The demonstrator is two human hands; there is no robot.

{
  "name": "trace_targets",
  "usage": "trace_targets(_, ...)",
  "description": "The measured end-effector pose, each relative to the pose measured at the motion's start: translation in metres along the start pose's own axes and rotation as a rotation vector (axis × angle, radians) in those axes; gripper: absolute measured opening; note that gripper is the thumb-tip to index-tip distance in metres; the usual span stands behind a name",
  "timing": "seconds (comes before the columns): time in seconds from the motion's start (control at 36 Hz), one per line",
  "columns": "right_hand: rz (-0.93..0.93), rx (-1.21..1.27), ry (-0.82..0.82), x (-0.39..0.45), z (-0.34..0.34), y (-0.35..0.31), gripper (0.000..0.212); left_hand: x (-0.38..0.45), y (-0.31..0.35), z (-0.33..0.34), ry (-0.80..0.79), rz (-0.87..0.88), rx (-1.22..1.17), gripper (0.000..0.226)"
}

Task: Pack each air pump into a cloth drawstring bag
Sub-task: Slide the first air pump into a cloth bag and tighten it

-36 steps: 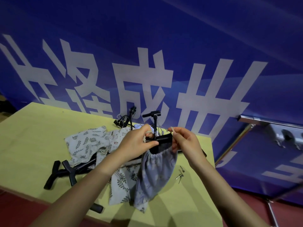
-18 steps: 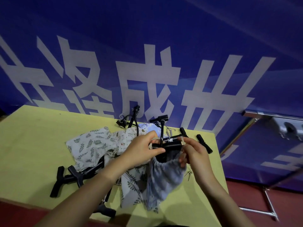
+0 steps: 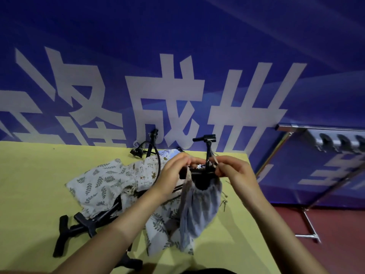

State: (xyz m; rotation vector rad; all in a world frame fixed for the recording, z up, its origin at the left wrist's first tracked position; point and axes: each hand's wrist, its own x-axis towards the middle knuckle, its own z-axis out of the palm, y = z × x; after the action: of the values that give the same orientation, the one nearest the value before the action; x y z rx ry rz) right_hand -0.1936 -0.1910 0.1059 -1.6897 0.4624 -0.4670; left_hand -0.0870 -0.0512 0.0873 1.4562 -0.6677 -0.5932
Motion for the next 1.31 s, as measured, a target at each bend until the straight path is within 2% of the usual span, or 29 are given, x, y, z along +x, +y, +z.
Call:
trace_targets(0.14, -0.119, -0.010, -0.069, -0.014, 0.010, -0.004, 0.034, -0.002, 0.001, 0.004, 0.009, -0.005, -0.202, 0.034)
trace_targets(0.22, -0.172, -0.027, -0.036, -0.016, 0.017, 0.001, 0.032, -0.004, 0.001, 0.008, -0.025, -0.009, -0.267, 0.034)
trace_targets(0.31, -0.111, 0.036, -0.042, -0.017, 0.021, 0.004, 0.037, -0.004, -0.001, 0.009, -0.018, -0.042, -0.338, 0.035)
trace_targets(0.36, -0.091, 0.021, -0.060, -0.017, 0.024, 0.003, 0.032, -0.002, -0.002, 0.010, -0.011, -0.061, -0.357, 0.034)
trace_targets(0.47, -0.031, -0.021, -0.058, -0.009, 0.025, 0.005, 0.015, 0.002, -0.006, 0.010, -0.019, -0.053, -0.264, 0.033)
trace_targets(0.58, 0.015, -0.011, -0.116, 0.003, 0.017, -0.001, 0.004, 0.009, -0.007, 0.008, -0.008, 0.093, -0.022, 0.032)
trace_targets(0.69, -0.004, 0.178, -0.224, 0.012, 0.003, -0.020, 0.010, 0.019, 0.001, 0.011, -0.030, 0.269, 0.139, 0.030)
trace_targets(0.81, -0.034, 0.340, -0.255, 0.023, -0.011, -0.036, 0.011, 0.031, 0.018, 0.018, -0.041, 0.299, 0.097, 0.024)
trace_targets(1.03, -0.140, 0.151, -0.209, 0.043, -0.045, -0.048, 0.009, 0.067, 0.034, 0.050, -0.031, 0.301, 0.114, 0.012)
trace_targets(1.17, -0.154, 0.124, -0.222, 0.061, -0.092, -0.050, 0.018, 0.094, 0.035, 0.094, 0.032, 0.363, 0.134, 0.023)
trace_targets(1.28, -0.196, 0.106, -0.251, 0.083, -0.135, -0.044, 0.012, 0.118, 0.035, 0.137, 0.111, 0.434, 0.177, 0.004)
trace_targets(1.31, -0.192, 0.117, -0.257, 0.089, -0.147, -0.040, 0.012, 0.125, 0.034, 0.149, 0.139, 0.442, 0.182, 0.007)
